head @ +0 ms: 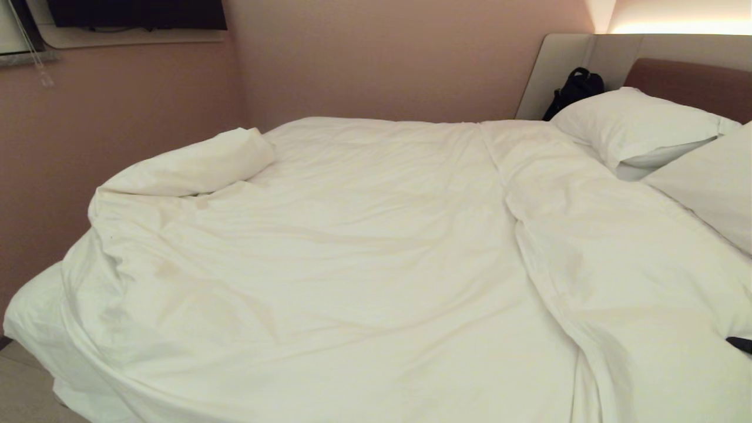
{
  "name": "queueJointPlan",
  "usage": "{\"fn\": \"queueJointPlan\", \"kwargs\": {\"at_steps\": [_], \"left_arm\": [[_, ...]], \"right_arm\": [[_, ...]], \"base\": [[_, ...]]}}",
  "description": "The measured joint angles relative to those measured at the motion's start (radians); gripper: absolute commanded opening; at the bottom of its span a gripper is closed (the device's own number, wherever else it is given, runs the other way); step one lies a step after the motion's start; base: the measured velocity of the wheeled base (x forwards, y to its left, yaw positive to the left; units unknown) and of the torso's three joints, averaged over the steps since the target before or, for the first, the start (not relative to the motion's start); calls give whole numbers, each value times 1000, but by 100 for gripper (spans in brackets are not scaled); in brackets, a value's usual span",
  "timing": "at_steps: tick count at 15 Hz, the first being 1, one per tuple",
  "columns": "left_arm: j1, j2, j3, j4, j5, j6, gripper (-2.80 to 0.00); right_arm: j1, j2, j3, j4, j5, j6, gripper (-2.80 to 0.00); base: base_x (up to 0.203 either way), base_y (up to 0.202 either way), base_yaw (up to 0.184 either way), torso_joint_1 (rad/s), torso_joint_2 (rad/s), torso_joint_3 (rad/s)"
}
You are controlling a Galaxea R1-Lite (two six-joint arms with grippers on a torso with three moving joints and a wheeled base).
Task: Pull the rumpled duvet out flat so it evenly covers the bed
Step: Flatten the corners of the folded blanket
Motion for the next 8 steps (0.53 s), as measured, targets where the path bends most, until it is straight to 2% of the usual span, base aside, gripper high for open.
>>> {"fn": "queueJointPlan", "kwargs": {"at_steps": [8], "left_arm": [[0,0,0,0,1,1,-280]], "right_arm": [[-66,-86,62,38,-17,-2,-280]], "base": [[0,0,0,0,0,0]]}}
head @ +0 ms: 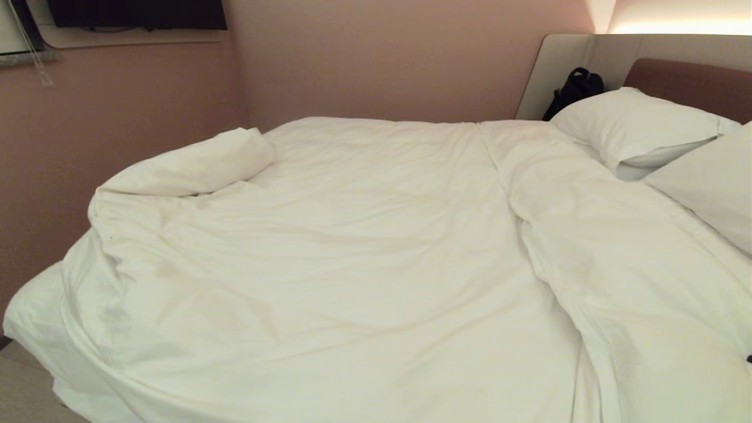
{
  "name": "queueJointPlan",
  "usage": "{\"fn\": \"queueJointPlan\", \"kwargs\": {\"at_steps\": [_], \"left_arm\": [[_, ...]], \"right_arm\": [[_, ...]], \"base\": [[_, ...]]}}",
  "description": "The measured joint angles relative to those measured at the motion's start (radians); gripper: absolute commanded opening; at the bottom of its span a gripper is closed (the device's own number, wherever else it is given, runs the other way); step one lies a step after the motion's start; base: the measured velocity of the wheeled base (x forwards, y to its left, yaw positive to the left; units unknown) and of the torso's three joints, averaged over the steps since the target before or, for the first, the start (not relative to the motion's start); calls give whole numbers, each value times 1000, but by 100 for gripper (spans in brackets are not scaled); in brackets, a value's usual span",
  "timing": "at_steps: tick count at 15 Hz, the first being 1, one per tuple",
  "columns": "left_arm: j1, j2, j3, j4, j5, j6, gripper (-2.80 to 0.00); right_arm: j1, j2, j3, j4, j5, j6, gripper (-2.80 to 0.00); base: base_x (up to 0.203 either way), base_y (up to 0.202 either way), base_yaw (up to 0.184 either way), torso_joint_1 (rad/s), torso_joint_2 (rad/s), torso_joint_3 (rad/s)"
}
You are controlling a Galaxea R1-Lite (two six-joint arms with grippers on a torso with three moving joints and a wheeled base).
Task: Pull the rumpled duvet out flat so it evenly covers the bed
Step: Flatten the corners of the folded blanket
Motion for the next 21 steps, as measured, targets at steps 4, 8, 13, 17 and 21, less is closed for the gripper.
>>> {"fn": "queueJointPlan", "kwargs": {"at_steps": [4,8,13,17,21], "left_arm": [[0,0,0,0,-1,0,-280],[0,0,0,0,-1,0,-280],[0,0,0,0,-1,0,-280],[0,0,0,0,-1,0,-280],[0,0,0,0,-1,-1,-280]], "right_arm": [[-5,-12,8,69,-83,-9,-280],[3,13,14,140,-213,-75,-280],[3,39,8,184,-319,-184,0],[2,33,11,191,-328,-193,0],[-13,-46,8,222,-277,-191,0]], "base": [[0,0,0,0,0,0],[0,0,0,0,0,0],[0,0,0,0,0,0],[0,0,0,0,0,0],[0,0,0,0,0,0]]}}
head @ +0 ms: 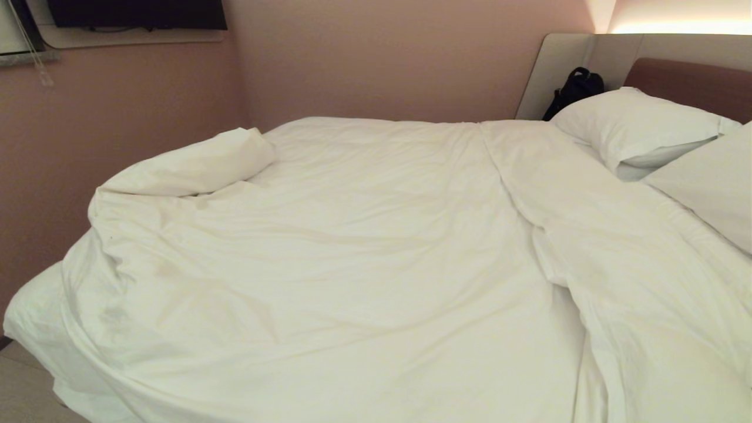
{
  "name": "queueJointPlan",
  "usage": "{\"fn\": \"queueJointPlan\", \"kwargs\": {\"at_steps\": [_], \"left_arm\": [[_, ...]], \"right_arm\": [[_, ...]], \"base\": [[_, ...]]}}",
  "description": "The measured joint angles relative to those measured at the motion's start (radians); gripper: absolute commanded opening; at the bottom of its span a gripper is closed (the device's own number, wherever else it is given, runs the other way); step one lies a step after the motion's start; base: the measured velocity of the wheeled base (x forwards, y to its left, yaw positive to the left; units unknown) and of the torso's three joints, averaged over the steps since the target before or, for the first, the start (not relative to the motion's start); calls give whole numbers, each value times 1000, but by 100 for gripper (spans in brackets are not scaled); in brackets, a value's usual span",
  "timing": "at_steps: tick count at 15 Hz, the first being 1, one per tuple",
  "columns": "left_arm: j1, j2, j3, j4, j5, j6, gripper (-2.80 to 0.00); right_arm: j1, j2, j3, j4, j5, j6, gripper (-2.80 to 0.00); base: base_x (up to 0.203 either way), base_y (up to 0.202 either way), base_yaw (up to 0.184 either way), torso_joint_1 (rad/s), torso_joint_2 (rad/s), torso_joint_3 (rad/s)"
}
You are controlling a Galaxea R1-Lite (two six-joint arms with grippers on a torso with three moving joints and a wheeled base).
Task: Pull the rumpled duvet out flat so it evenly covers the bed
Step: Flatten the corners of the folded blanket
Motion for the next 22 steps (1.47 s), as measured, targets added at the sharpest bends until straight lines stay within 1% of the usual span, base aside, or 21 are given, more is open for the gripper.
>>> {"fn": "queueJointPlan", "kwargs": {"at_steps": [2,5,6,7,9,11,15,17,20,22], "left_arm": [[0,0,0,0,1,0,-280],[0,0,0,0,0,1,-280],[0,0,0,0,0,1,-280],[0,0,0,0,0,1,-280],[0,0,0,0,0,1,-280],[0,0,0,0,0,1,-280],[0,0,0,0,0,1,-280],[0,0,0,-1,0,1,-280],[0,0,0,0,1,1,-280],[0,0,0,0,0,1,-280]], "right_arm": [[-15,-73,-40,42,37,2,0],[-38,-172,-189,135,61,10,0],[-45,-200,-250,172,59,13,-253],[-54,-229,-320,221,50,17,-280],[-69,-280,-415,319,28,22,-280],[-59,-330,-435,440,13,14,-280],[61,-387,-398,655,6,16,-280],[97,-387,-392,733,6,32,-280],[144,-371,-414,812,-5,87,-280],[214,-365,-424,820,-31,145,-280]], "base": [[0,0,0,0,0,0],[0,0,0,0,0,0],[0,0,0,0,0,0],[0,0,0,0,0,0],[0,0,0,0,0,0],[0,0,0,0,0,0],[0,0,0,0,0,0],[0,0,0,0,0,0],[0,0,0,0,0,0],[0,0,0,0,0,0]]}}
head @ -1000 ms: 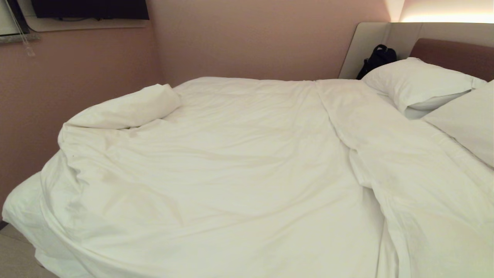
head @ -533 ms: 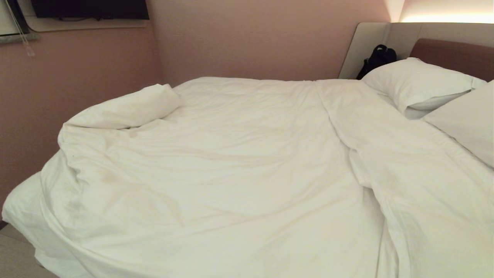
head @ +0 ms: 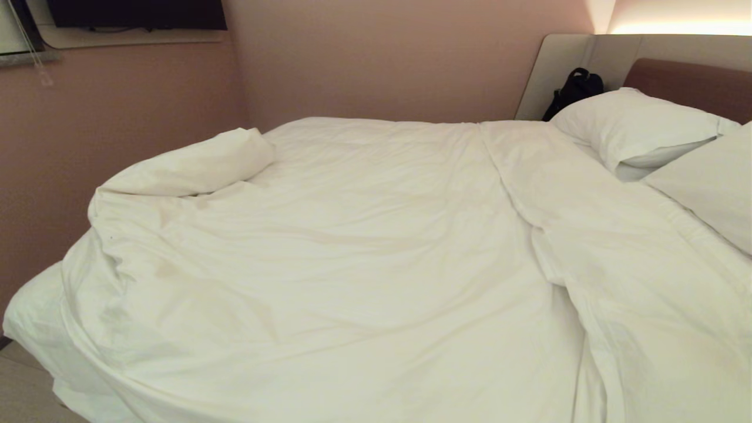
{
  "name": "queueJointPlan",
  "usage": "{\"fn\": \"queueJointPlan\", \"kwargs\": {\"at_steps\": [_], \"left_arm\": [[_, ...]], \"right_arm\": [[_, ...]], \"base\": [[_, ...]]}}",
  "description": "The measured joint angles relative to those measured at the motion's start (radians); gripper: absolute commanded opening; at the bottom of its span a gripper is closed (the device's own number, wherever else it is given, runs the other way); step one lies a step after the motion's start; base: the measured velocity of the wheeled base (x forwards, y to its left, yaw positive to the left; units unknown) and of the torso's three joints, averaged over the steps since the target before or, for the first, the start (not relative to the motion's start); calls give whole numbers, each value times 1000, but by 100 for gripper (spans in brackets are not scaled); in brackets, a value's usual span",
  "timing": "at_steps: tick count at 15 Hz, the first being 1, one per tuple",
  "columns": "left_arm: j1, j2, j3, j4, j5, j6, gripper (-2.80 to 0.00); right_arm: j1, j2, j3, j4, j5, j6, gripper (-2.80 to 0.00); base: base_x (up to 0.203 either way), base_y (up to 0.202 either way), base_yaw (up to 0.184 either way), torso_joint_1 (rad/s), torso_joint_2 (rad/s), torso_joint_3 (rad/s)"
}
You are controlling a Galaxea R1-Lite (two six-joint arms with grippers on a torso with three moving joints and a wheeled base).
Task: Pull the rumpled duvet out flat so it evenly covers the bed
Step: Flatten the corners of the folded blanket
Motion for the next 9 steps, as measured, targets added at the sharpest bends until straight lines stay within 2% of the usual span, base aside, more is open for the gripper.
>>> {"fn": "queueJointPlan", "kwargs": {"at_steps": [4,7,9], "left_arm": [[0,0,0,0,0,0,-280],[0,0,0,0,0,0,-280],[0,0,0,0,0,0,-280]], "right_arm": [[250,-1,20,-38,-108,171,-280],[443,2,38,-116,-236,332,-280],[512,22,43,-186,-338,435,-280]], "base": [[0,0,0,0,0,0],[0,0,0,0,0,0],[0,0,0,0,0,0]]}}
